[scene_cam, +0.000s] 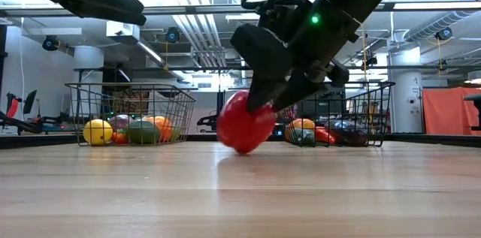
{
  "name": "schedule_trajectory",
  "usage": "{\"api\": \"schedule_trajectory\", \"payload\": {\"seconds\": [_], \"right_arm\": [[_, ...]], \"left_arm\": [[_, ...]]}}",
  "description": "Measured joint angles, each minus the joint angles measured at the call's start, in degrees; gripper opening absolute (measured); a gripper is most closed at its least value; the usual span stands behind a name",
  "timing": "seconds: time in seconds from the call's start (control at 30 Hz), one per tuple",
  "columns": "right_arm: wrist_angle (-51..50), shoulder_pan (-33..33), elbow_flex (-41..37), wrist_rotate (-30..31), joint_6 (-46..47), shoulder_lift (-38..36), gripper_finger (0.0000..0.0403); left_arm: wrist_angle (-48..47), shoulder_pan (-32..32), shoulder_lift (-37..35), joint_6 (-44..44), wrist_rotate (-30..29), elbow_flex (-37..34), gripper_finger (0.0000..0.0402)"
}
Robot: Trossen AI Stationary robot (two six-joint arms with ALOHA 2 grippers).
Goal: Sort produce into baskets
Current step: Put the red bell pepper into the right black wire basket
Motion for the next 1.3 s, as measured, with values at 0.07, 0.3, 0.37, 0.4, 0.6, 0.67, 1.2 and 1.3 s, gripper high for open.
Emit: {"api": "schedule_trajectory", "payload": {"seconds": [0.07, 0.3, 0.37, 0.4, 0.6, 0.67, 1.2, 1.3], "right_arm": [[-0.2, 0.5, 0.4, -0.1, -0.8, 0.0, 0.0257], [-0.9, 1.5, 3.1, 0.2, -5.3, -0.8, 0.0252], [-1.8, 1.8, 4.1, 0.3, -6.2, -1.4, 0.0254], [-2.5, 2.0, 4.4, 0.4, -6.5, -1.7, 0.0255], [-9.5, 2.7, 4.8, 0.3, -4.2, -5.3, 0.0255], [-13.5, 2.8, 4.8, 0.0, -1.3, -7.4, 0.0256], [-26.5, 2.5, 4.3, -3.9, 14.8, -12.3, 0.0346], [-25.2, 2.5, 4.0, -3.6, 0.1, -10.8, 0.0352]], "left_arm": [[0.2, 0.0, 0.0, 0.0, 0.1, 0.0, 0.0267], [0.8, 0.1, 0.7, -0.1, 1.9, 0.0, 0.0267], [0.8, 0.2, 1.6, -0.1, 2.0, 0.0, 0.0267], [1.2, 0.3, 2.0, -0.2, 2.0, 0.0, 0.0267], [4.8, 2.1, 5.7, 0.2, 2.1, 0.1, 0.0267], [6.7, 3.0, 6.8, 1.4, 3.1, 0.3, 0.0267], [15.8, 9.0, 10.1, 10.1, 8.2, 0.2, 0.0239], [15.7, 9.7, 10.7, 10.9, 10.2, 0.1, 0.0234]]}}
